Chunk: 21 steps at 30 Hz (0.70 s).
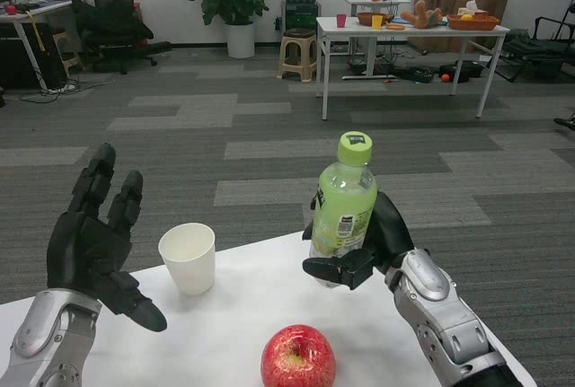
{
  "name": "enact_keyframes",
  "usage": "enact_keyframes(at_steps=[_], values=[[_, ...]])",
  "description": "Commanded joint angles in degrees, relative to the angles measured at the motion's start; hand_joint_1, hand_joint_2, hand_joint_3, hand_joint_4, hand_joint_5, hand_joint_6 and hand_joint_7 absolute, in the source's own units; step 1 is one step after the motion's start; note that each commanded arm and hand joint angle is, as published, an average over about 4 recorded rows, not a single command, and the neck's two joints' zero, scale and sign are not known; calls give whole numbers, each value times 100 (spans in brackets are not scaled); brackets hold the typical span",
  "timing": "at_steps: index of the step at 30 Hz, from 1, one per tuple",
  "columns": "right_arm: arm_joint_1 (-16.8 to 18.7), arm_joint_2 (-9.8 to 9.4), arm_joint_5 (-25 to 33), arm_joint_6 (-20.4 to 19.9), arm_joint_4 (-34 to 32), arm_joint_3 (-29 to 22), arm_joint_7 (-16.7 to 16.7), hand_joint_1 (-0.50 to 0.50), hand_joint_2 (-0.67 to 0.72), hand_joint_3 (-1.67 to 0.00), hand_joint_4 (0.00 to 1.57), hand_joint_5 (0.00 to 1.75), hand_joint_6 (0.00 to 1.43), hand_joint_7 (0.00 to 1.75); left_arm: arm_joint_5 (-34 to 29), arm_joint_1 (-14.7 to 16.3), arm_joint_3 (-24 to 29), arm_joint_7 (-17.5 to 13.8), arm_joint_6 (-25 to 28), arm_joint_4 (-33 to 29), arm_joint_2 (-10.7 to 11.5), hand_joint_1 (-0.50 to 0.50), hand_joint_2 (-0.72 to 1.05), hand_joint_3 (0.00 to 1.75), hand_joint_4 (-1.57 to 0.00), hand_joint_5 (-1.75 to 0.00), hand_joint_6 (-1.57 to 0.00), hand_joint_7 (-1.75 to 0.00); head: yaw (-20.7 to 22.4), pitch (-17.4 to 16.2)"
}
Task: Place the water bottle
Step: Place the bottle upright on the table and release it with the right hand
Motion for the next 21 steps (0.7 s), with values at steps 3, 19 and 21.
enact_keyframes(at_steps=[3,19,21], values=[[93,59,-186,-236,24,-190,-12,39,22,-119,80,136,63,161,4,1,31,-17,8,-53,37,-50,-64,9,0,0,0,0,-21,17],[350,235,-682,-1176,1354,-491,-5,40,22,-111,83,136,63,161,4,1,9,-17,16,-44,33,-50,-64,9,0,0,0,0,-72,-101],[350,239,-698,-1313,1602,-467,-5,41,22,-113,83,136,64,161,4,1,4,-17,16,-46,33,-50,-64,9,0,0,0,0,-79,-123]])
